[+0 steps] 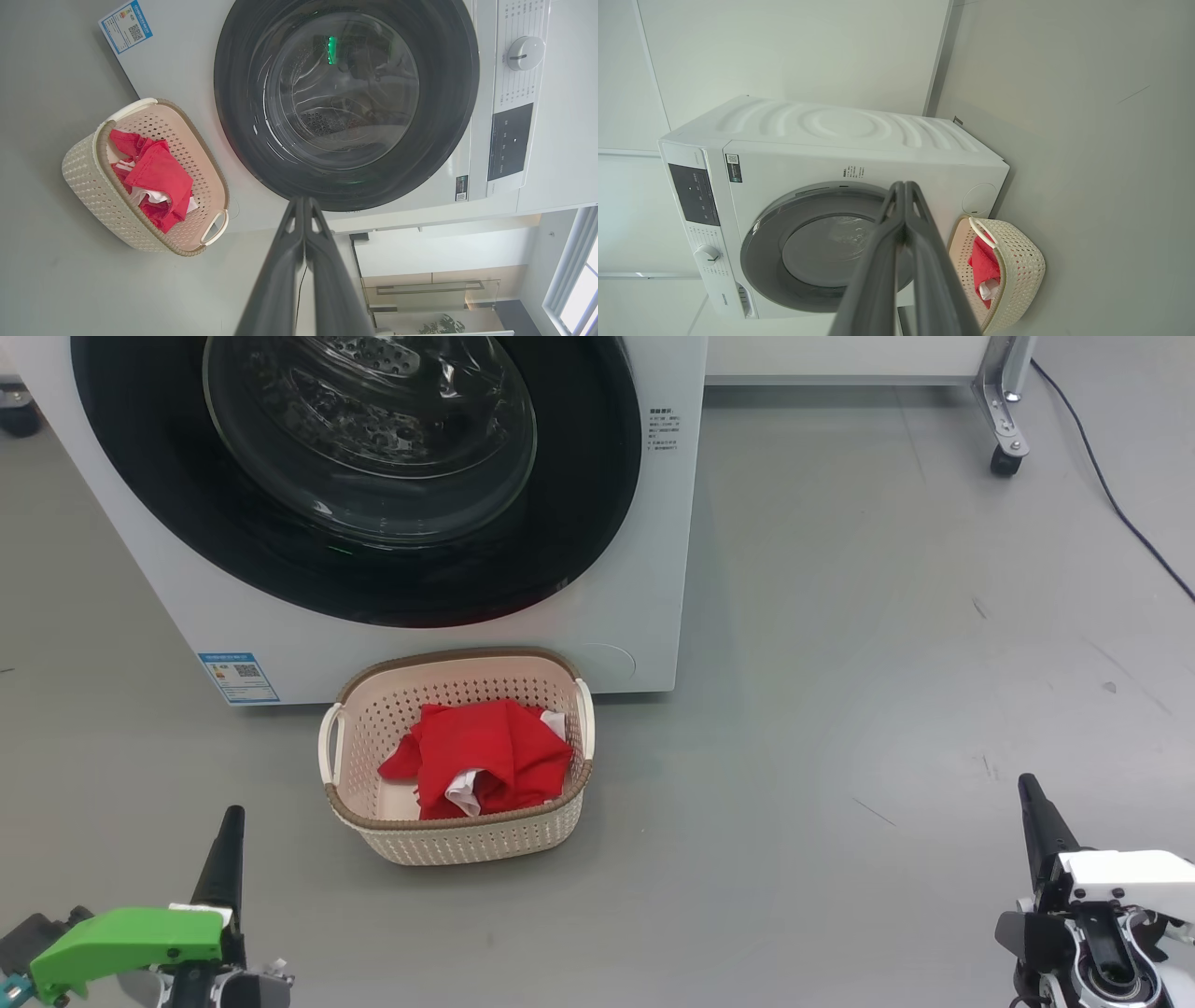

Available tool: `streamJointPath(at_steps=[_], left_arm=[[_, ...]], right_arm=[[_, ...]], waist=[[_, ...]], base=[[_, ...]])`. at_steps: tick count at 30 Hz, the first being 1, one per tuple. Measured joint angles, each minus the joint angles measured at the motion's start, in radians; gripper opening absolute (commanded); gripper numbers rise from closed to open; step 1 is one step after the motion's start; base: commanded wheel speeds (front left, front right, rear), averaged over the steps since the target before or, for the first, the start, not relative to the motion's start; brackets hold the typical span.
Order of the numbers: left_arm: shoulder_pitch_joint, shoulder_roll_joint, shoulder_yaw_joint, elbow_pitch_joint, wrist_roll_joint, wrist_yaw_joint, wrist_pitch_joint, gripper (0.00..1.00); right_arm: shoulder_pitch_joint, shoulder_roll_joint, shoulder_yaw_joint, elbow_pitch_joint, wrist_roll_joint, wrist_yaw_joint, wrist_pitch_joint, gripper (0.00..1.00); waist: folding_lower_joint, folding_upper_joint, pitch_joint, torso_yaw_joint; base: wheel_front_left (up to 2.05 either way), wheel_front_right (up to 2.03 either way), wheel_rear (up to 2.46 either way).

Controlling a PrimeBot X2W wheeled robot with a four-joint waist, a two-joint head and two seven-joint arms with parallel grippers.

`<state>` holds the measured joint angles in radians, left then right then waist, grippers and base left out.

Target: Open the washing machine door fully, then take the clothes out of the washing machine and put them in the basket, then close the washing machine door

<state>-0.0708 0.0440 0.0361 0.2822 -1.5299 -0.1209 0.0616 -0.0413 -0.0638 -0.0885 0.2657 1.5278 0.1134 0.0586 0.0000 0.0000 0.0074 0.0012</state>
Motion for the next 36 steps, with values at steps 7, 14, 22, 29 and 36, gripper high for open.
streamJointPath(at_steps=[7,14,22,29,36], left_arm=[[0.000,0.002,0.014,-0.006,-0.079,0.000,0.020,0.00],[0.000,0.002,0.018,-0.006,-0.086,0.000,0.026,0.00],[0.000,0.002,0.018,-0.006,-0.086,0.000,0.026,0.00],[0.000,0.002,0.019,-0.006,-0.086,0.000,0.026,0.00],[0.000,0.003,0.019,-0.006,-0.086,0.000,0.026,0.00]], right_arm=[[-0.013,0.003,-0.012,0.007,0.083,0.003,0.020,0.00],[-0.013,0.003,-0.016,0.009,0.093,0.003,0.026,0.00],[-0.013,0.004,-0.017,0.009,0.093,0.008,0.026,0.00],[-0.013,0.004,-0.017,0.009,0.093,0.008,0.026,0.00],[-0.014,0.004,-0.018,0.009,0.093,0.008,0.026,0.00]], waist=[[0.0000,0.0000,-0.004,-0.001],[0.0000,0.0000,-0.005,-0.001],[0.0000,0.0000,-0.005,-0.001],[0.0000,0.0000,-0.005,-0.001],[0.0000,0.0000,-0.005,-0.001]], base=[[0.00,0.00,0.00],[0.00,0.00,0.00],[0.00,0.00,0.00],[0.00,0.00,0.00],[0.00,0.00,0.00]])
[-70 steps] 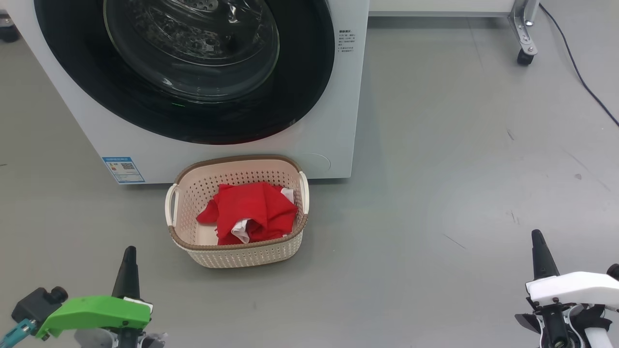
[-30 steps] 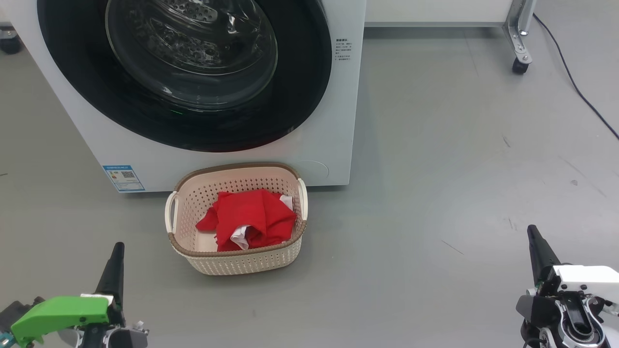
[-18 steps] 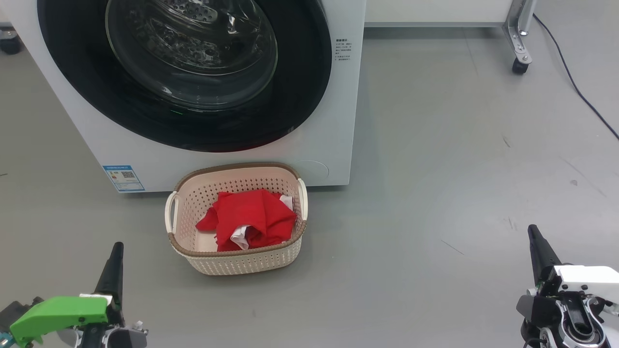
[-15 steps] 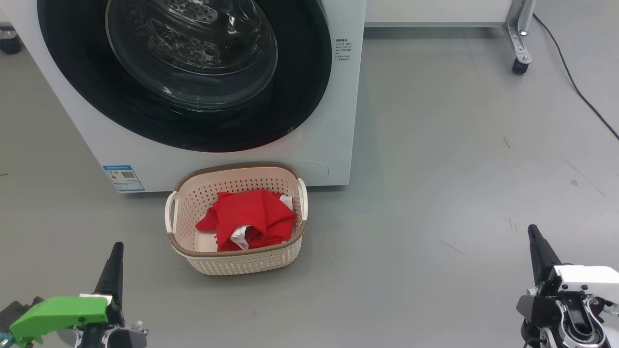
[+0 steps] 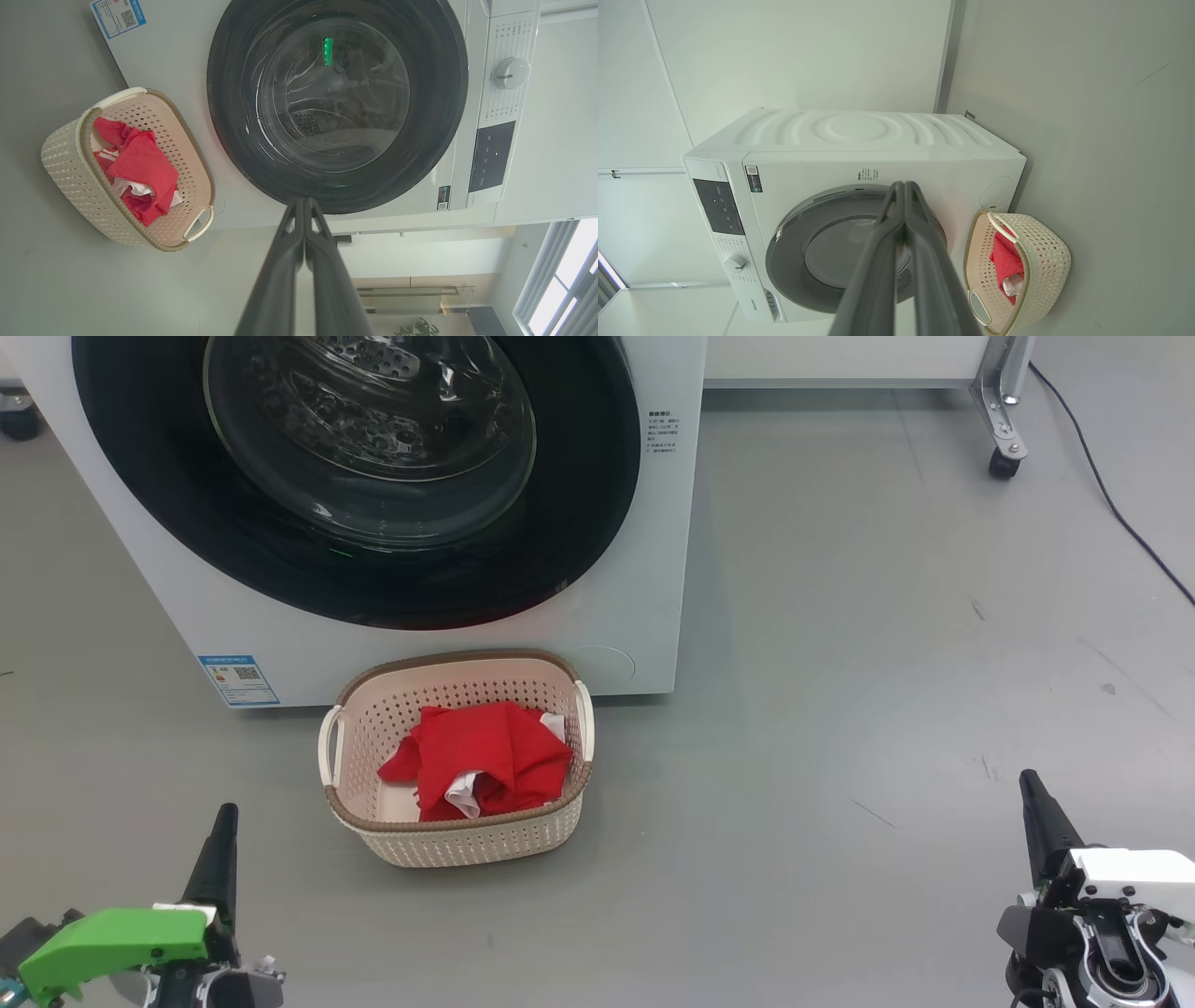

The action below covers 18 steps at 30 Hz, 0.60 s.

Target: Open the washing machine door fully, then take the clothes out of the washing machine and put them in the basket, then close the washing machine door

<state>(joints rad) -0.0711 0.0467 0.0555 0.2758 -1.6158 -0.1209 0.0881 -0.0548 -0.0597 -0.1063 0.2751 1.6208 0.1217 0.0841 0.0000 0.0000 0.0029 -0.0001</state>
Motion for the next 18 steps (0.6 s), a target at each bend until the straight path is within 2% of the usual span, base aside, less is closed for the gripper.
streamJointPath(at_steps=[18], left_arm=[[0.000,0.000,0.001,0.000,0.000,0.000,0.000,0.00]], right_arm=[[0.000,0.001,-0.001,0.000,0.000,0.000,0.000,0.00]], waist=[[0.0000,0.0000,0.000,0.000]], base=[[0.00,0.00,0.00]])
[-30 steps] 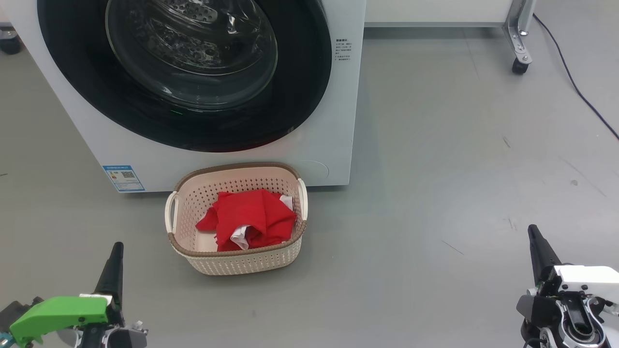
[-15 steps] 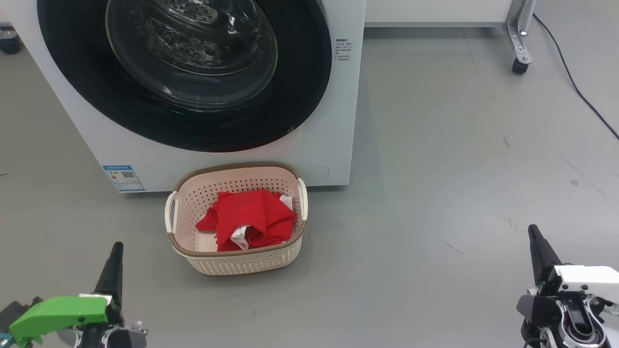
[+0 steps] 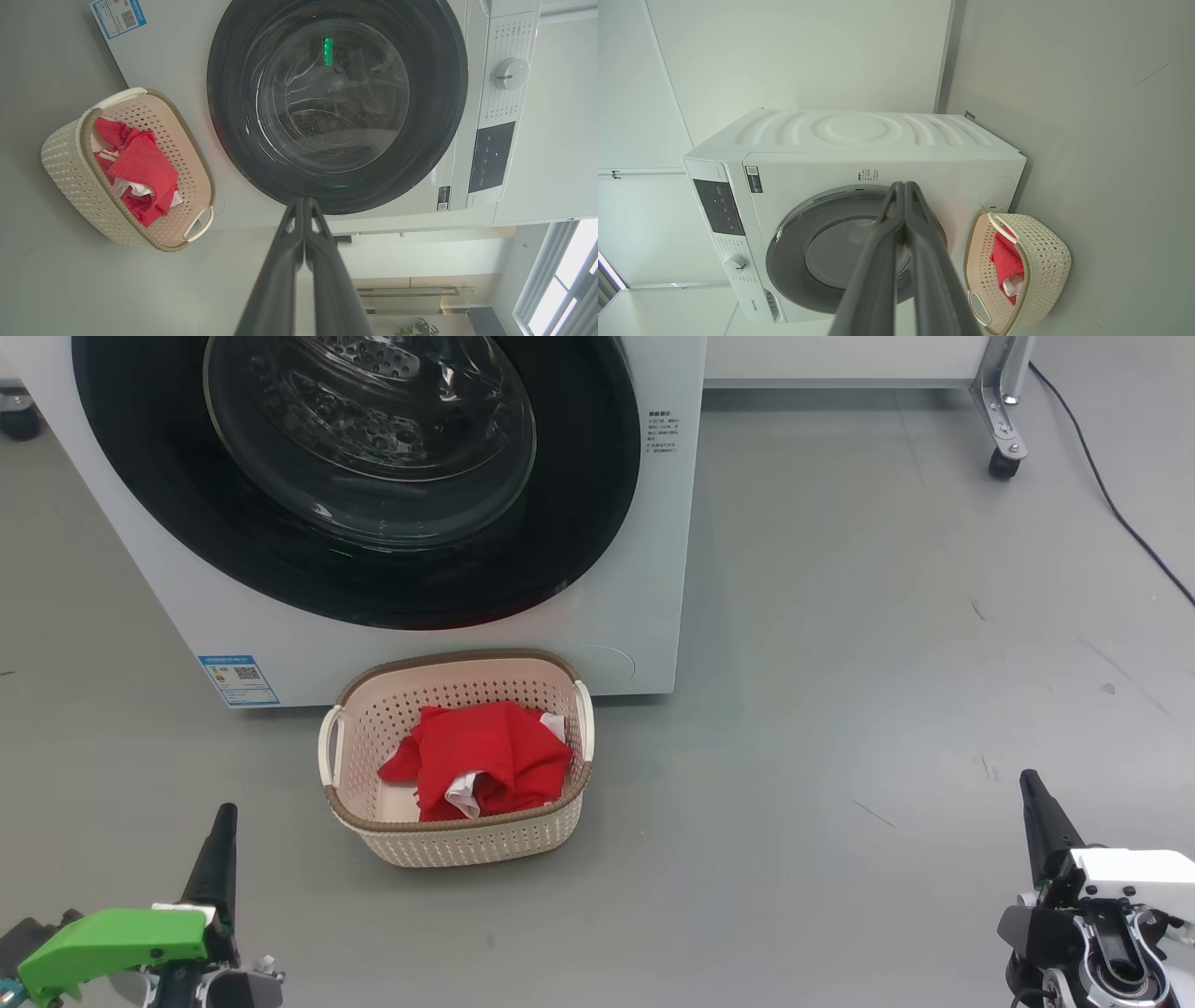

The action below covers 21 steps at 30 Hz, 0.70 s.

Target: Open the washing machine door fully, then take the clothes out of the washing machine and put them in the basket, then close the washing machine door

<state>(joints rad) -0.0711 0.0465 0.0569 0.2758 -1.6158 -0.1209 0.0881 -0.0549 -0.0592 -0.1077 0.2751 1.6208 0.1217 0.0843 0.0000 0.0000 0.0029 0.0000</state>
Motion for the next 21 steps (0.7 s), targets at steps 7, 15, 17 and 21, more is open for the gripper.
streamJointPath(at_steps=[7,15,17,21], left_arm=[[0.000,0.000,0.000,0.000,0.000,0.000,0.000,0.00],[0.000,0.000,0.001,0.000,0.000,0.000,0.000,0.00],[0.000,0.000,0.001,0.000,0.000,0.000,0.000,0.00],[0.000,0.000,0.001,0.000,0.000,0.000,0.000,0.00]], right_arm=[[0.000,0.001,-0.001,0.000,0.000,0.000,0.000,0.00],[0.000,0.001,-0.001,0.000,0.000,0.000,0.000,0.00],[0.000,0.001,-0.001,0.000,0.000,0.000,0.000,0.00],[0.000,0.001,-0.001,0.000,0.000,0.000,0.000,0.00]], waist=[[0.0000,0.0000,0.000,0.000],[0.0000,0.0000,0.000,0.000],[0.0000,0.0000,0.000,0.000],[0.0000,0.0000,0.000,0.000]], base=[[0.00,0.00,0.00],[0.00,0.00,0.00],[0.00,0.00,0.00],[0.00,0.00,0.00]])
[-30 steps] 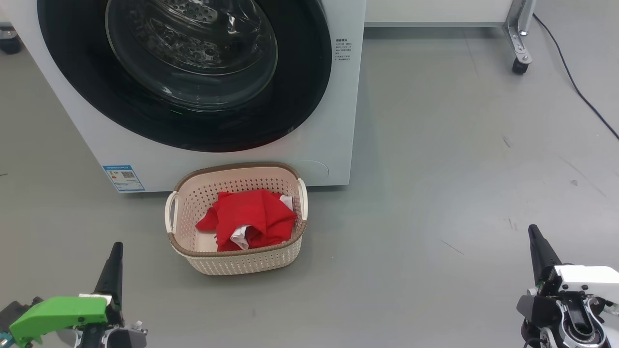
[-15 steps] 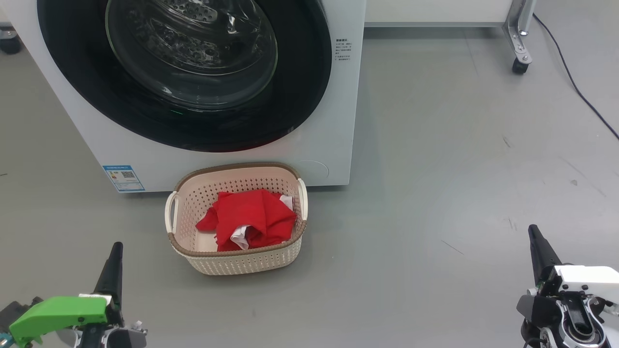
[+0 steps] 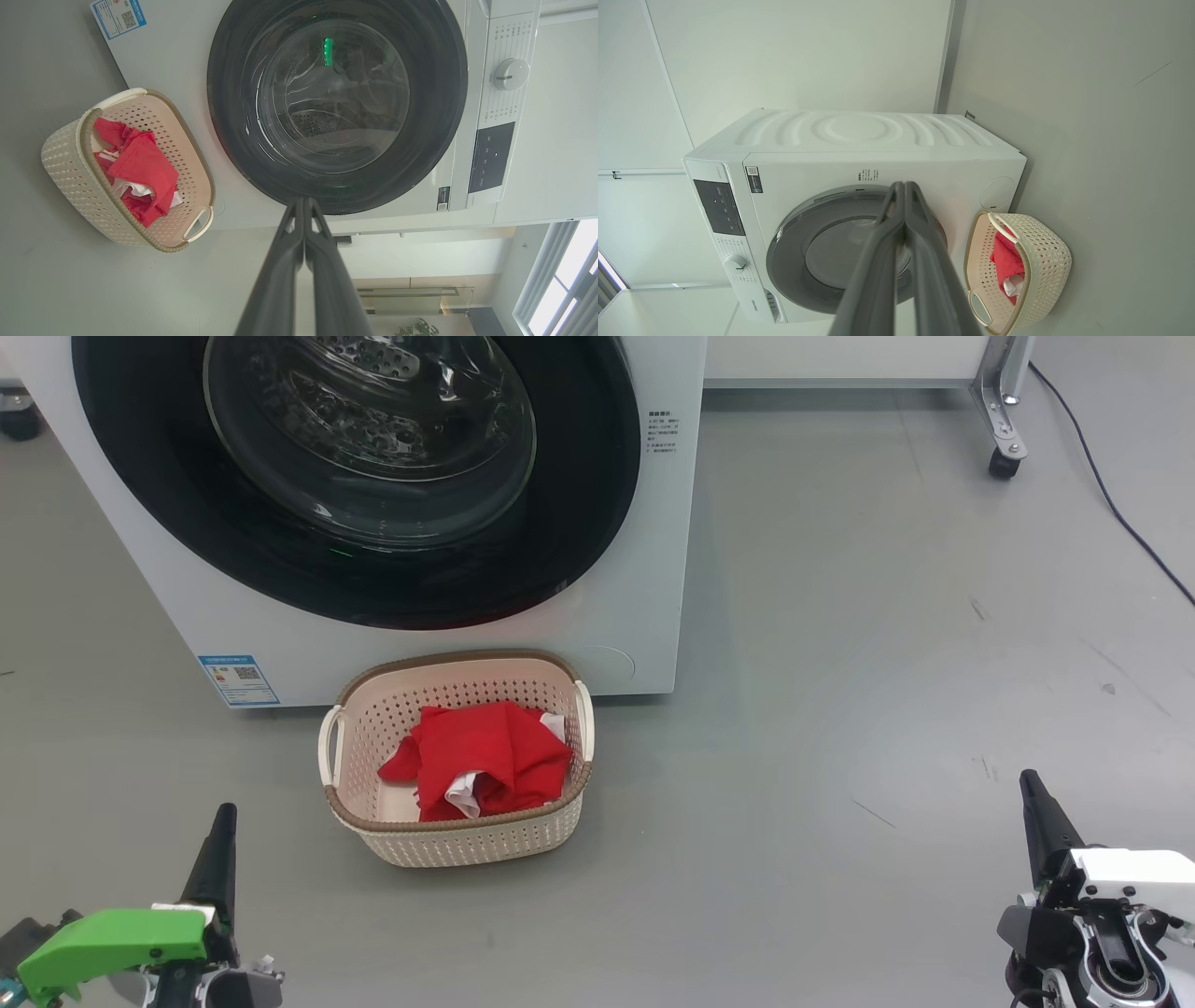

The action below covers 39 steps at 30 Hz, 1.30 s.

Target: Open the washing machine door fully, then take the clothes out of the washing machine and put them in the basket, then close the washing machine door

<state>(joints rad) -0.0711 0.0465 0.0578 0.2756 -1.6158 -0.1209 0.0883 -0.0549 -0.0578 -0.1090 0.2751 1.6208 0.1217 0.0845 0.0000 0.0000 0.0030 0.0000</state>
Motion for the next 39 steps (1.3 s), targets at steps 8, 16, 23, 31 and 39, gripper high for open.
streamJointPath(at_steps=[8,16,23,31,39], left_arm=[[0.000,0.000,0.000,0.000,0.000,0.000,0.000,0.00],[0.000,0.000,0.001,0.000,0.000,0.000,0.000,0.00],[0.000,0.000,0.001,0.000,0.000,0.000,0.000,0.00],[0.000,0.000,0.001,0.000,0.000,0.000,0.000,0.00],[0.000,0.000,0.001,0.000,0.000,0.000,0.000,0.00]], right_arm=[[0.000,0.000,-0.001,0.000,0.000,0.000,0.003,0.00],[0.000,0.000,-0.001,0.000,0.000,0.000,0.003,0.00],[0.000,0.001,-0.002,0.000,0.000,0.000,0.003,0.00],[0.000,0.001,-0.002,0.000,0.000,0.000,0.003,0.00],[0.000,0.001,-0.002,0.000,0.000,0.000,0.003,0.00]], waist=[[0.0000,0.0000,0.000,0.000],[0.0000,0.0000,0.000,0.000],[0.0000,0.0000,0.000,0.000],[0.0000,0.0000,0.000,0.000],[0.0000,0.0000,0.000,0.000]], base=[[0.00,0.00,0.00],[0.00,0.00,0.00],[0.00,0.00,0.00],[0.00,0.00,0.00],[0.00,0.00,0.00]])
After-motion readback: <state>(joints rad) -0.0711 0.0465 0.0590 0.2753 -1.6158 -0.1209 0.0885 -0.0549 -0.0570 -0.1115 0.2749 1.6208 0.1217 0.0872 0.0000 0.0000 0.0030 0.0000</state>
